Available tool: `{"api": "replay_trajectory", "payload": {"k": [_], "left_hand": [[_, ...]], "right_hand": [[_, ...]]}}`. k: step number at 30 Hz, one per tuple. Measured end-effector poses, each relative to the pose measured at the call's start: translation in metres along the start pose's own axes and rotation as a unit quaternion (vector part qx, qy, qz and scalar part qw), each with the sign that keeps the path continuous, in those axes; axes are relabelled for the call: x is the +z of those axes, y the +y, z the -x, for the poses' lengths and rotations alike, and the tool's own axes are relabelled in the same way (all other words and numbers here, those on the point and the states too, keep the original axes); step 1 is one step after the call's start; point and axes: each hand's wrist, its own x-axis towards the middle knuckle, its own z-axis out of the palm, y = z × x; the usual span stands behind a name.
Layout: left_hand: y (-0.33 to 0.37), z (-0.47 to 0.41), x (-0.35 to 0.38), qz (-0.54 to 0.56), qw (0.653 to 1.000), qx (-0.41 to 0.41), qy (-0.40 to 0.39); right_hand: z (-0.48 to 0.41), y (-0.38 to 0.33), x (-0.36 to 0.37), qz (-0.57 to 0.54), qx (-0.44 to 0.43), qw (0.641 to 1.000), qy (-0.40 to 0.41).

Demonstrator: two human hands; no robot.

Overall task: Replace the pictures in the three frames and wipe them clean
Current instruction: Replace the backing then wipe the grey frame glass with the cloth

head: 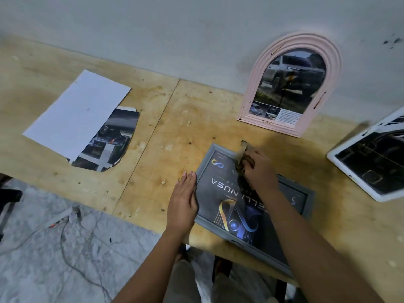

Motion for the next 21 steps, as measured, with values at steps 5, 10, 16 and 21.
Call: {"api": "replay_trajectory", "payload": {"k": [5, 10, 16, 21], "left_hand": [[-0.001, 0.000, 0.001, 0.002, 1.000, 0.002, -0.002], [-0.001, 0.000, 0.001, 0.003, 1.000, 0.000, -0.002], [0.001, -0.001, 0.000, 0.007, 1.000, -0.007, -0.002], [0.003, 0.000, 0.000, 0.011, 1.000, -0.006, 0.000]], "right_hand": [[0.020, 0.027, -0.021, 0.073, 0.028, 0.996, 0.030], [0.040, 0.053, -0.044, 0.098, 0.062, 0.992, 0.044], [0.054, 0.071, -0.067, 0.157, 0.087, 0.982, 0.058], [0.058, 0.080, -0.073, 0.167, 0.130, 0.976, 0.059]]}}
